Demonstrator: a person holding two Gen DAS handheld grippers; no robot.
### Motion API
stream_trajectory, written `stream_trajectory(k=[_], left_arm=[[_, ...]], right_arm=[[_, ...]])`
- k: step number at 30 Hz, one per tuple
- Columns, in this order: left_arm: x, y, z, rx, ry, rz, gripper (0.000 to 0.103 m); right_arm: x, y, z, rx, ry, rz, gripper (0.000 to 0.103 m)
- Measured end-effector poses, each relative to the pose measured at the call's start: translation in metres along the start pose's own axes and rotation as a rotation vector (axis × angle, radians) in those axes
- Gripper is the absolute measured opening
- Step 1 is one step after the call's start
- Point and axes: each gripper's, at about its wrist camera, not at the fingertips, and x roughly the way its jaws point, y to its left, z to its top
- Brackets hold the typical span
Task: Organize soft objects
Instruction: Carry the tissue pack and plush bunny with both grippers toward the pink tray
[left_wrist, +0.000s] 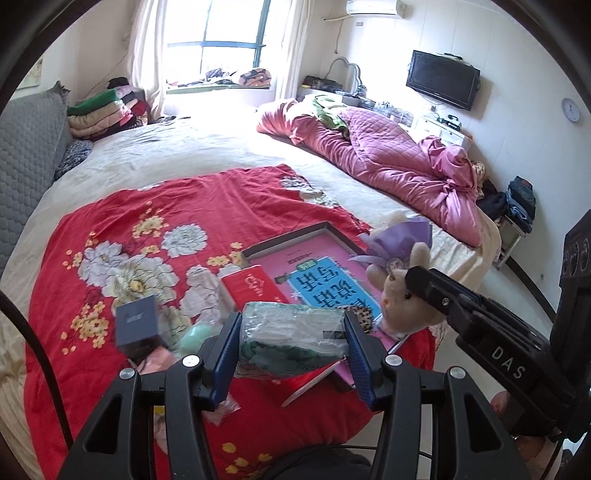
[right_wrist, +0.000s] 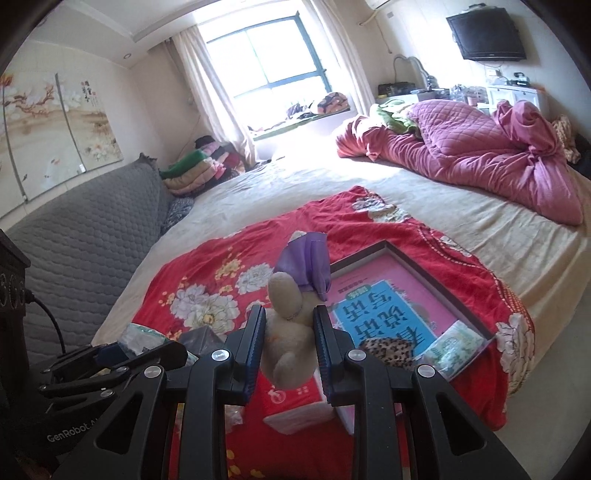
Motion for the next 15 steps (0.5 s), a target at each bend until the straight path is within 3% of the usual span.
stream_trajectory(k=[15], left_arm=[[0.044, -0.046, 0.016, 0.079, 0.028, -0.030, 0.053]], right_arm=[[-0.014, -0.058, 0.015, 0.087, -0.052, -0.074, 0.027]])
